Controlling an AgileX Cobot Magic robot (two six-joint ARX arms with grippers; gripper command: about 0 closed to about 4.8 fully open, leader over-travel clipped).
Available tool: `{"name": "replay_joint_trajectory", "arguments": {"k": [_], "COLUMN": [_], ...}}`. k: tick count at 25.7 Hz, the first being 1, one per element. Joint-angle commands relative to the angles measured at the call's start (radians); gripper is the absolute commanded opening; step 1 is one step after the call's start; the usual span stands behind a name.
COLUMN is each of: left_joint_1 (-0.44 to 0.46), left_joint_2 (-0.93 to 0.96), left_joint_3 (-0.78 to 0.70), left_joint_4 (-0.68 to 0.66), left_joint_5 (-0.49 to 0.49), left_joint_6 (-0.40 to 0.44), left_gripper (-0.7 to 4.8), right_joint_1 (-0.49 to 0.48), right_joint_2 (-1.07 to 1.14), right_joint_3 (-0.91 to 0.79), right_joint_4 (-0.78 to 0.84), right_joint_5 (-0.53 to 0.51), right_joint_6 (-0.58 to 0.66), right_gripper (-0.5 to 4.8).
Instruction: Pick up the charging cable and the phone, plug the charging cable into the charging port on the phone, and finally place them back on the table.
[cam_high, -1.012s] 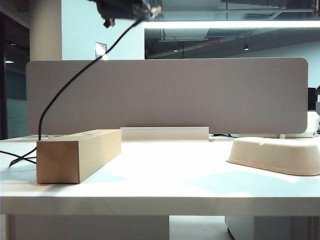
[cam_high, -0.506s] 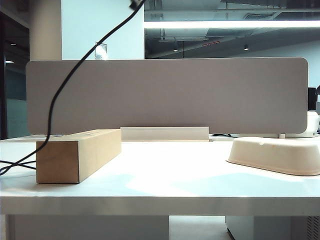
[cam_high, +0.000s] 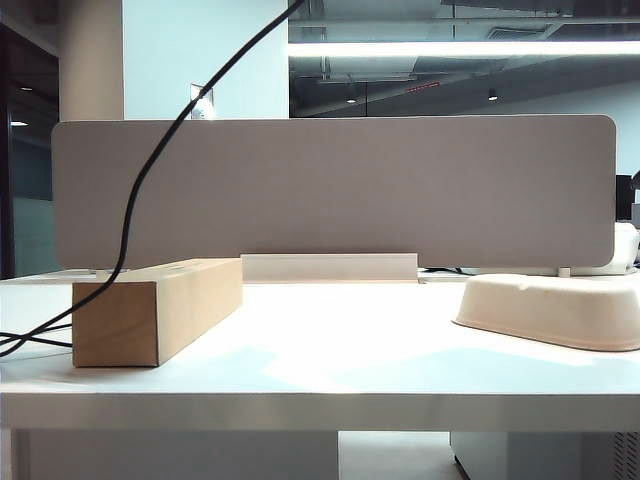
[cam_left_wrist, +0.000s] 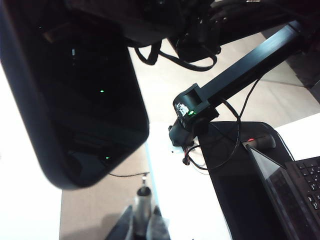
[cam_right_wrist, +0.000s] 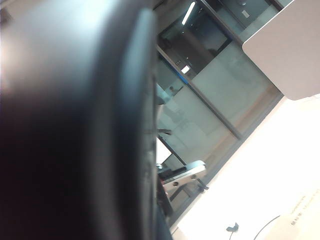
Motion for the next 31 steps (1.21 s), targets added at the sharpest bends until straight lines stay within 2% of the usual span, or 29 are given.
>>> {"name": "replay_joint_trajectory", "arguments": {"k": [1,16,19,23,31], "left_joint_1": [-0.011,-0.020,-0.023,-0.023,-0.023], "left_joint_2": [0.008,0.042,0.049,0.048,0.050], "left_joint_3": [0.005,0.004,0.004,0.004,0.004], "left_joint_4": [0.011,0.058,0.080,0.131,0.142], "left_joint_5": [0.014,0.019,0.038,0.124,0.123], "left_joint_6": [-0.003,-0.004,-0.032,-0.094,-0.164], "left_gripper": [-0.06,-0.06,-0.06,-0.06,-0.06], "right_joint_1": [0.001,0.001,0.001,0.001,0.001], "right_joint_2": [-0.006,-0.006,-0.006,-0.006,-0.006], "right_joint_3": [0.008,0.008,0.008,0.008,0.007], "right_joint_4": [0.041,0.047,0.047,0.046,0.045], "right_joint_5": [0.005,0.003,-0.013,-0.016,-0.042], "right_joint_6": [0.002,0.019,0.019,0.018,-0.005], "right_gripper": [-0.09,-0.08,-0.08,-0.08,-0.09]}}
